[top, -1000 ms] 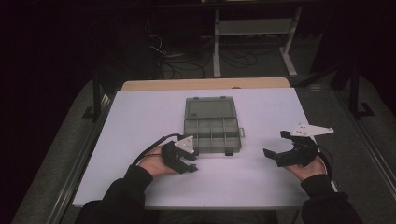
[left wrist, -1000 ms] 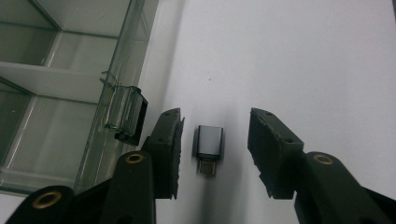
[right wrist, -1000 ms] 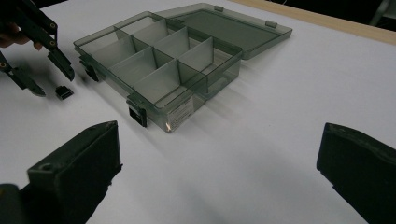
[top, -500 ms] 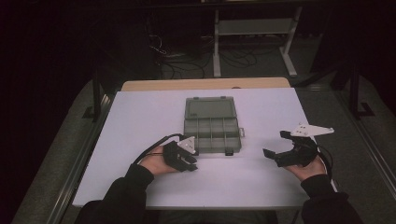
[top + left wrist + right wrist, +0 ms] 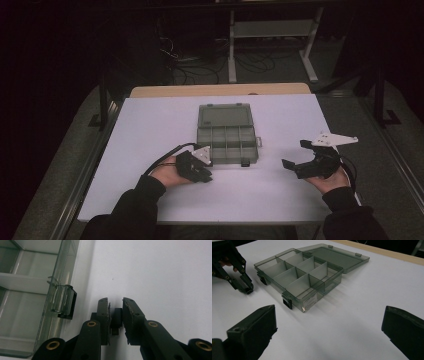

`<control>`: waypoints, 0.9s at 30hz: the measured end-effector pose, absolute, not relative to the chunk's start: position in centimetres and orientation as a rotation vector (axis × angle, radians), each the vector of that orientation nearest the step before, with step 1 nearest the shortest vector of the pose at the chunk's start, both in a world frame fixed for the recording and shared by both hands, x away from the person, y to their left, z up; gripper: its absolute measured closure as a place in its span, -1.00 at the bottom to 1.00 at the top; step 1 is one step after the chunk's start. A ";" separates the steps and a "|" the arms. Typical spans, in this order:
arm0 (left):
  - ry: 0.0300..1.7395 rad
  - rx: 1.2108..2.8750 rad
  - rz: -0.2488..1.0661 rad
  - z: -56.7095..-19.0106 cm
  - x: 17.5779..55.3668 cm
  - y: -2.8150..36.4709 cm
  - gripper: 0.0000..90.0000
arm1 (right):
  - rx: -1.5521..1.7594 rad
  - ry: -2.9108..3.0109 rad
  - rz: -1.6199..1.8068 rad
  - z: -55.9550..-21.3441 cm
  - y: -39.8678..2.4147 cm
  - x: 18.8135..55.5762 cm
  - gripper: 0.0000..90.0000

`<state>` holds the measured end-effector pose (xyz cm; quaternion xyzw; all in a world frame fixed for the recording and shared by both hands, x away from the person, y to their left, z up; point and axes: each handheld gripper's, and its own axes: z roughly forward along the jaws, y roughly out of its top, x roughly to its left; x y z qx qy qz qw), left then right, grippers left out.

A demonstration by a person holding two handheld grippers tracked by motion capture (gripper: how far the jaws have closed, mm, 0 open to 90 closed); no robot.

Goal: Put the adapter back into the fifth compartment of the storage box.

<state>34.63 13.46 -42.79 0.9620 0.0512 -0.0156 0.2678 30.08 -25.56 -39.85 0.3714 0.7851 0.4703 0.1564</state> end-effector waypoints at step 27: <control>0.136 2.563 -0.037 -40.2 34.2 14.7 0.70 | 1.067 2.245 1.346 -39.8 -25.6 30.0 -1.00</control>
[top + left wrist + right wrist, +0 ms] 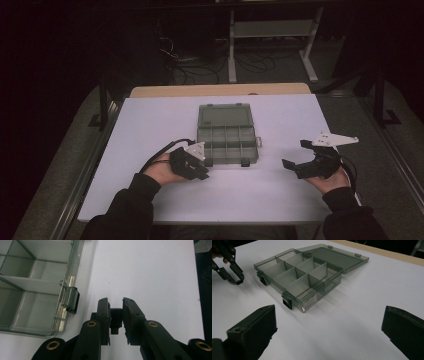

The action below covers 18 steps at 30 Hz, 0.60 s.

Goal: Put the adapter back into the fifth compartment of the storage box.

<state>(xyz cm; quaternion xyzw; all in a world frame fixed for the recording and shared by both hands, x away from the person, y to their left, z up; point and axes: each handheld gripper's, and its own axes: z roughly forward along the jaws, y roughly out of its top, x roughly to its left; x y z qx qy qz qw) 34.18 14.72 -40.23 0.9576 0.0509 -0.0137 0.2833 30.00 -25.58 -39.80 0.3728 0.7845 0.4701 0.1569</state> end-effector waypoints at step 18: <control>0.121 2.555 0.005 -37.8 34.0 15.2 0.70 | 1.063 2.249 1.347 -39.8 -25.6 30.0 -1.00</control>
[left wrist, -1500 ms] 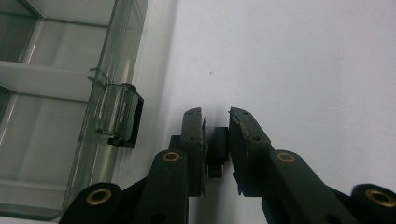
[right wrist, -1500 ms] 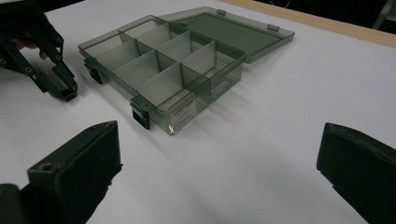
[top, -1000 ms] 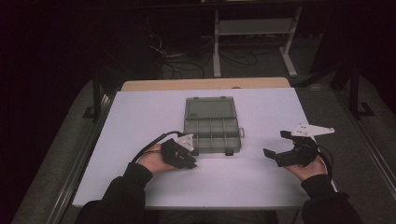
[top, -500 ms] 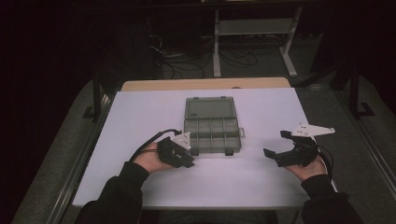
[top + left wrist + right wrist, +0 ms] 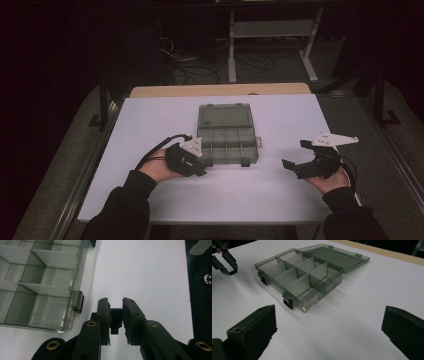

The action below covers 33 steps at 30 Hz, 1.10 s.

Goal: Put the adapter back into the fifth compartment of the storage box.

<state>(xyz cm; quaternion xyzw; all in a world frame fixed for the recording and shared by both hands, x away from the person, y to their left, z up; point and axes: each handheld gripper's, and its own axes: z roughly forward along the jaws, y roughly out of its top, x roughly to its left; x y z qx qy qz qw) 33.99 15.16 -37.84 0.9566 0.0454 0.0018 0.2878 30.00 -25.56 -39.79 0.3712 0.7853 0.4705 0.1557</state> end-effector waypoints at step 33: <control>0.128 2.541 0.073 -34.2 36.0 14.9 0.70 | 1.066 2.247 1.342 -39.8 -25.5 30.0 -1.00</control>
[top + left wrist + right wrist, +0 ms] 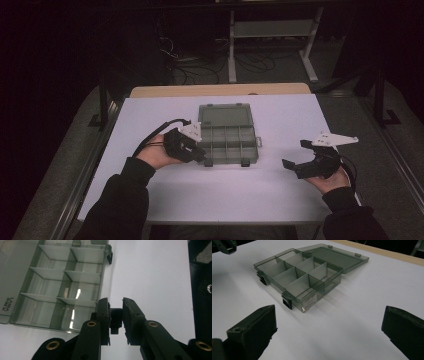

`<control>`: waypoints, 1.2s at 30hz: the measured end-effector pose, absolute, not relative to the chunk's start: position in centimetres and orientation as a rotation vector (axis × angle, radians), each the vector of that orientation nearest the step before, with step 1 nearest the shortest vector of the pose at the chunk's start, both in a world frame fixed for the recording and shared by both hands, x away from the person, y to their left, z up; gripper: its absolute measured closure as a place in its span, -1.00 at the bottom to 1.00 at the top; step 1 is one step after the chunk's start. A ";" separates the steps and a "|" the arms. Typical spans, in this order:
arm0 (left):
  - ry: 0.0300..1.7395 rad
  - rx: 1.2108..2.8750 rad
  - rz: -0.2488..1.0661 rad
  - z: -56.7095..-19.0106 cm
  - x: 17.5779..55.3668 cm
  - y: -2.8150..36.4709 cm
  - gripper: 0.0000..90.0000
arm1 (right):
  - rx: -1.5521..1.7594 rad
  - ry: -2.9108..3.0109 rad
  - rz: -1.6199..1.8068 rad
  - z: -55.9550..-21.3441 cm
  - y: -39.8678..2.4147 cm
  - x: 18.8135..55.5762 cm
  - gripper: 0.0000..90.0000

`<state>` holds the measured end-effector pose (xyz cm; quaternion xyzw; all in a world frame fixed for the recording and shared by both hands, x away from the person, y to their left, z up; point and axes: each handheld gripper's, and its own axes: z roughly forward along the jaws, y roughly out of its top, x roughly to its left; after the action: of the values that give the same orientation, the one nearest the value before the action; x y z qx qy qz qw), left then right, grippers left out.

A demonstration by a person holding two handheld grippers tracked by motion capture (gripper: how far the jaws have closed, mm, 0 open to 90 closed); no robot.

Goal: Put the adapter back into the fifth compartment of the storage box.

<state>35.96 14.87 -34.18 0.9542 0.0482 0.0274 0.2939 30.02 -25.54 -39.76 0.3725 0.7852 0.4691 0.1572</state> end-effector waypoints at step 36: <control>0.255 2.572 0.045 -36.0 40.9 13.6 0.70 | 1.050 2.253 1.349 -39.7 -25.4 30.1 -1.00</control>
<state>40.91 13.63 -35.96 0.9566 0.0949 0.0166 0.2749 30.15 -25.39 -39.73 0.3666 0.7869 0.4711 0.1561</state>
